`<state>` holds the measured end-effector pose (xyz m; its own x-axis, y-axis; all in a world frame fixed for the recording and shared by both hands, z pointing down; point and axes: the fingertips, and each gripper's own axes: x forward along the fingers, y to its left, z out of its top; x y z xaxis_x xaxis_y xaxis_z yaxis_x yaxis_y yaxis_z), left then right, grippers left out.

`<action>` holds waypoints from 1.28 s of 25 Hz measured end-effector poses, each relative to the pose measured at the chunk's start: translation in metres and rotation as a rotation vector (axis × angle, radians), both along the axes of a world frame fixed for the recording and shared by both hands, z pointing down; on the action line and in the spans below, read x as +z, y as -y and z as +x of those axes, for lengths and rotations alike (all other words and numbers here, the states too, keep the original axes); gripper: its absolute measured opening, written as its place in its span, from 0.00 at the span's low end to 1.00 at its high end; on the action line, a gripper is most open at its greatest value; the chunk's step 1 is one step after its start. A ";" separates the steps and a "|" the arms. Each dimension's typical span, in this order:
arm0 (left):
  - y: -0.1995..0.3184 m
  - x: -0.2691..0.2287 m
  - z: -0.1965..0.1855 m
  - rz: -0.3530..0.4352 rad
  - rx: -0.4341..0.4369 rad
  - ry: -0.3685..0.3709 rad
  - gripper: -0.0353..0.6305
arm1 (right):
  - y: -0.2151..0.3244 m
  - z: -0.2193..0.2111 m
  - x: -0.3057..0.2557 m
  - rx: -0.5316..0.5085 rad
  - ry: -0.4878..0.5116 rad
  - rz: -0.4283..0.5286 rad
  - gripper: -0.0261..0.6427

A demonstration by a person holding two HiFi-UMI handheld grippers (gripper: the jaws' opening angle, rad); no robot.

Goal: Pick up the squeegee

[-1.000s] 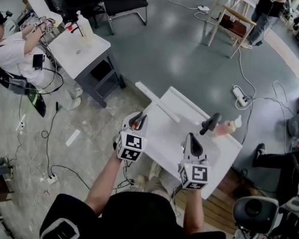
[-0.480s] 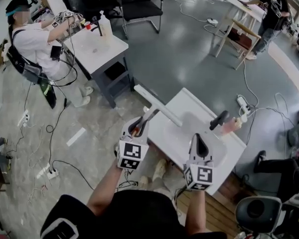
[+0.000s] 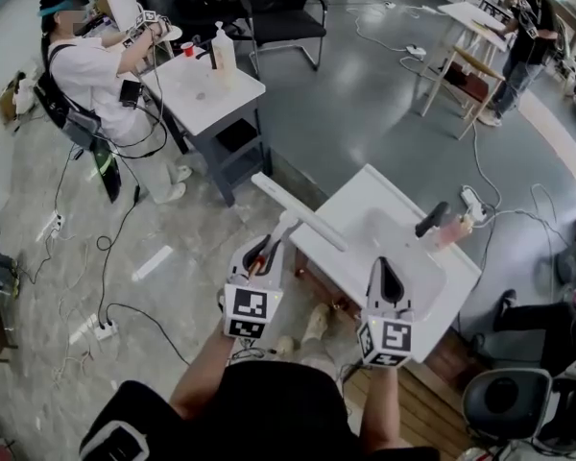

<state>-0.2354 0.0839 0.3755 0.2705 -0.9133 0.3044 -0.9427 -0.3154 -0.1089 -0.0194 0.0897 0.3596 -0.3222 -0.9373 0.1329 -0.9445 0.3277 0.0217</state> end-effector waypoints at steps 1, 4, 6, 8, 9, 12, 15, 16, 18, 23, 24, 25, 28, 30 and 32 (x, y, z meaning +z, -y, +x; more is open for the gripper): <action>-0.005 -0.001 -0.001 0.003 0.000 -0.001 0.16 | -0.004 -0.001 0.000 0.000 -0.001 0.004 0.04; -0.017 -0.003 -0.003 0.009 0.001 -0.003 0.16 | -0.016 -0.003 0.001 0.001 -0.001 0.004 0.04; -0.021 -0.003 -0.004 0.011 0.001 -0.009 0.16 | -0.021 -0.004 0.000 0.001 0.001 0.003 0.04; -0.024 -0.004 -0.005 0.012 0.002 -0.013 0.16 | -0.024 -0.005 -0.002 -0.001 0.000 0.007 0.04; -0.026 -0.005 -0.005 0.013 0.002 -0.014 0.16 | -0.025 -0.006 -0.002 -0.003 -0.001 0.010 0.04; -0.028 -0.008 -0.005 0.014 0.005 -0.017 0.16 | -0.027 -0.007 -0.005 -0.001 -0.002 0.009 0.04; -0.028 -0.010 -0.004 0.017 0.009 -0.017 0.16 | -0.028 -0.008 -0.006 0.003 -0.002 0.009 0.04; -0.028 -0.010 -0.004 0.018 0.011 -0.017 0.16 | -0.028 -0.008 -0.006 0.004 -0.002 0.010 0.04; -0.027 -0.012 -0.003 0.021 0.012 -0.018 0.16 | -0.027 -0.008 -0.008 0.002 -0.002 0.012 0.04; -0.023 -0.013 0.001 0.020 0.016 -0.014 0.16 | -0.024 -0.005 -0.010 0.004 -0.003 0.010 0.04; -0.023 -0.013 0.002 0.020 0.018 -0.015 0.16 | -0.023 -0.004 -0.010 0.007 -0.003 0.011 0.04; -0.022 -0.012 0.002 0.019 0.020 -0.016 0.16 | -0.023 -0.004 -0.011 0.009 -0.004 0.011 0.04; -0.021 -0.012 0.003 0.017 0.024 -0.018 0.16 | -0.022 -0.005 -0.011 0.009 -0.004 0.010 0.04; -0.021 -0.012 0.002 0.017 0.026 -0.019 0.16 | -0.022 -0.007 -0.011 0.011 -0.004 0.008 0.04; -0.021 -0.013 0.000 0.019 0.026 -0.017 0.16 | -0.023 -0.008 -0.010 0.013 -0.004 0.004 0.04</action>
